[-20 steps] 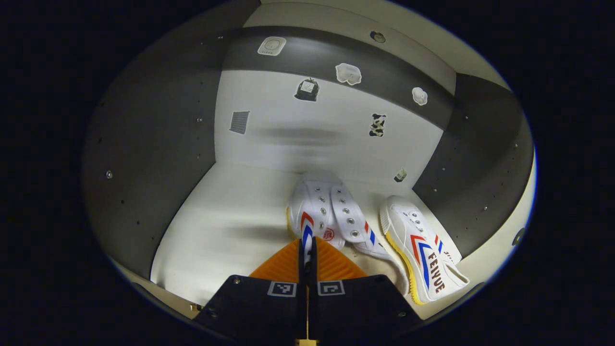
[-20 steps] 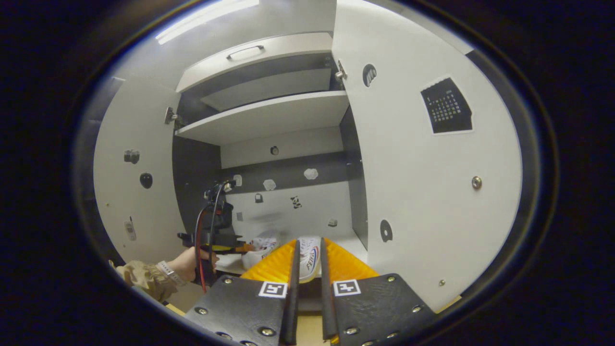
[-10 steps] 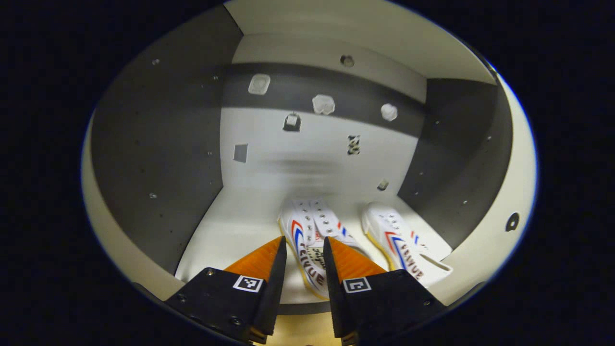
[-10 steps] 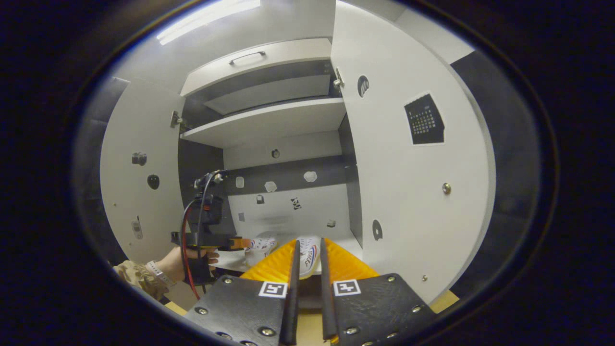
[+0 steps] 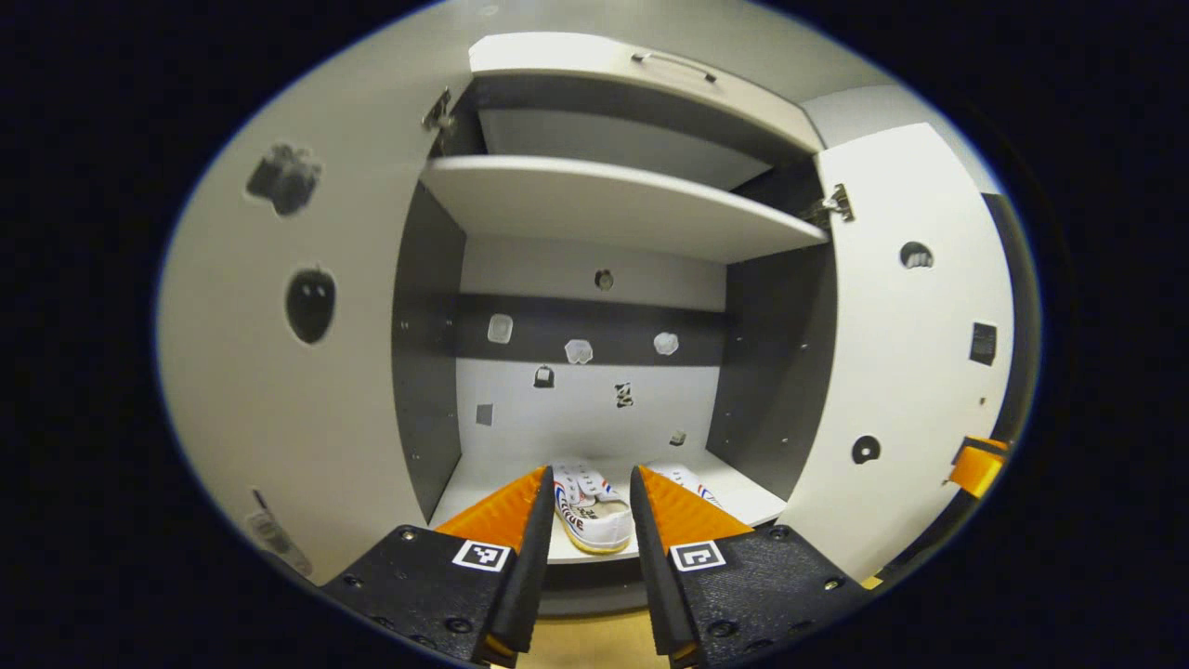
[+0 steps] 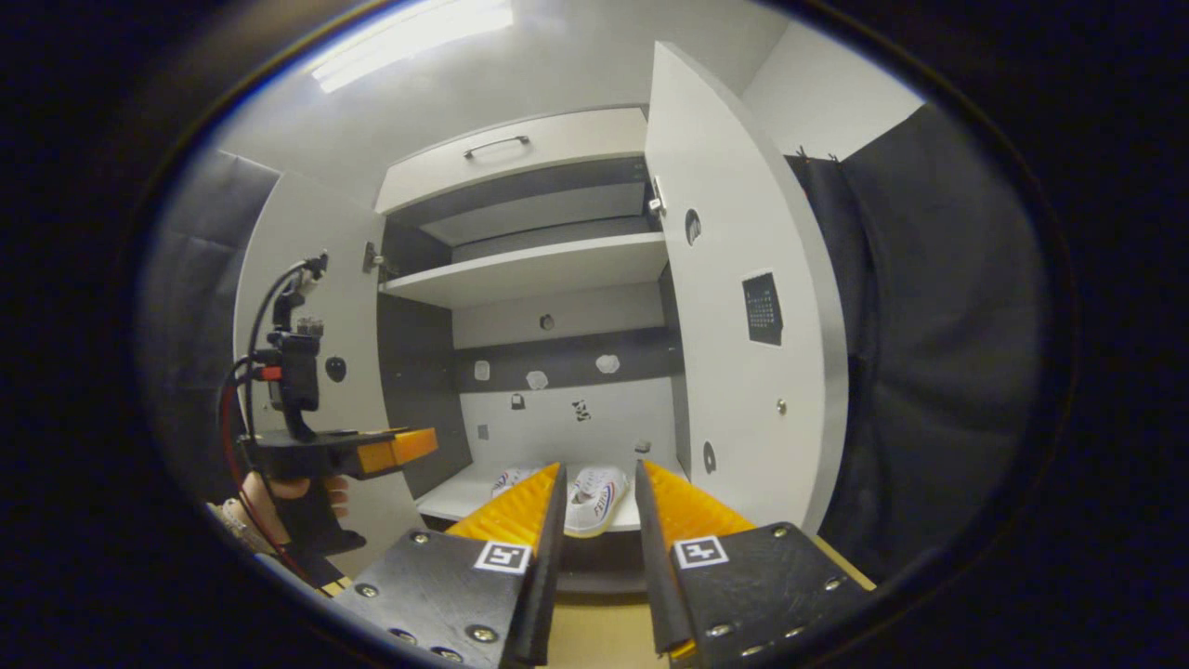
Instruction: Grab one shoe with the right hand and put it into the shoe cabinet, grab the other shoe with the left hand and put it into the shoe cabinet; then close the right door with the right hand and the left door with the left hand.
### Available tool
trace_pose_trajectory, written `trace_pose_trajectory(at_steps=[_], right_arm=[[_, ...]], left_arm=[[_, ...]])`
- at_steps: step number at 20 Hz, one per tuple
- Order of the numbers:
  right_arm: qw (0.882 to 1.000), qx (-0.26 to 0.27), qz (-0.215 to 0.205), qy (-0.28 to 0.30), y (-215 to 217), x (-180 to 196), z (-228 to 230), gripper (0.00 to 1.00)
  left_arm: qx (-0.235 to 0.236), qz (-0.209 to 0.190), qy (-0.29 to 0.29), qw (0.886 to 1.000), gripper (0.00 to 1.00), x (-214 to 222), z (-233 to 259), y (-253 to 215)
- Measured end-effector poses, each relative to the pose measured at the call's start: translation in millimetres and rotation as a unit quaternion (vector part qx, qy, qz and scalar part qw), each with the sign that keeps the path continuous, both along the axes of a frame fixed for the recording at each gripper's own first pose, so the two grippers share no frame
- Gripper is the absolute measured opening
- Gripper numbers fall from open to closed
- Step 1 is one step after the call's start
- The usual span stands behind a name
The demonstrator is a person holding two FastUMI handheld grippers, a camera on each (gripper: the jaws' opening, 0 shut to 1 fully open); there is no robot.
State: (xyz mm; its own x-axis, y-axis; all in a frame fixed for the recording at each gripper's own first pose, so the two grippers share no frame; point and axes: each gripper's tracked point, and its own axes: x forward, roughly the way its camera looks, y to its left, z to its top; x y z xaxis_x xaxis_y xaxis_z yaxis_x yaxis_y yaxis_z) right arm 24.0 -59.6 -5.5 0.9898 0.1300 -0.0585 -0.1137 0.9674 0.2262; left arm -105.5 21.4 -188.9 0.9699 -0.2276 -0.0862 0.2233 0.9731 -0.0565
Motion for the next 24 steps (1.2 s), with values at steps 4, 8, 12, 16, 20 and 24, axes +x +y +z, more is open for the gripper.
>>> trace_pose_trajectory(at_steps=[4,8,12,16,20,24], right_arm=[[1.000,-0.003,-0.005,-0.004,-8,-14,6,0.47],[1.000,-0.005,-0.001,-0.009,-15,-24,14,0.70],[1.000,0.000,-0.015,-0.021,-32,-35,30,0.89],[0.998,-0.013,-0.054,-0.030,-66,-47,40,0.90],[0.993,-0.027,-0.115,-0.024,-112,-52,35,0.90],[0.985,-0.034,-0.168,-0.015,-154,-53,27,0.90]], left_arm=[[-0.019,-0.007,-0.009,1.000,0.58,-24,16,-5],[-0.020,-0.008,-0.021,1.000,0.66,-55,37,1],[-0.029,-0.011,-0.023,0.999,0.91,-78,46,3],[-0.017,-0.001,-0.026,1.000,0.93,-97,50,13],[-0.016,0.001,-0.031,0.999,0.99,-108,54,18],[-0.017,0.005,-0.033,0.999,0.93,-113,59,24]])
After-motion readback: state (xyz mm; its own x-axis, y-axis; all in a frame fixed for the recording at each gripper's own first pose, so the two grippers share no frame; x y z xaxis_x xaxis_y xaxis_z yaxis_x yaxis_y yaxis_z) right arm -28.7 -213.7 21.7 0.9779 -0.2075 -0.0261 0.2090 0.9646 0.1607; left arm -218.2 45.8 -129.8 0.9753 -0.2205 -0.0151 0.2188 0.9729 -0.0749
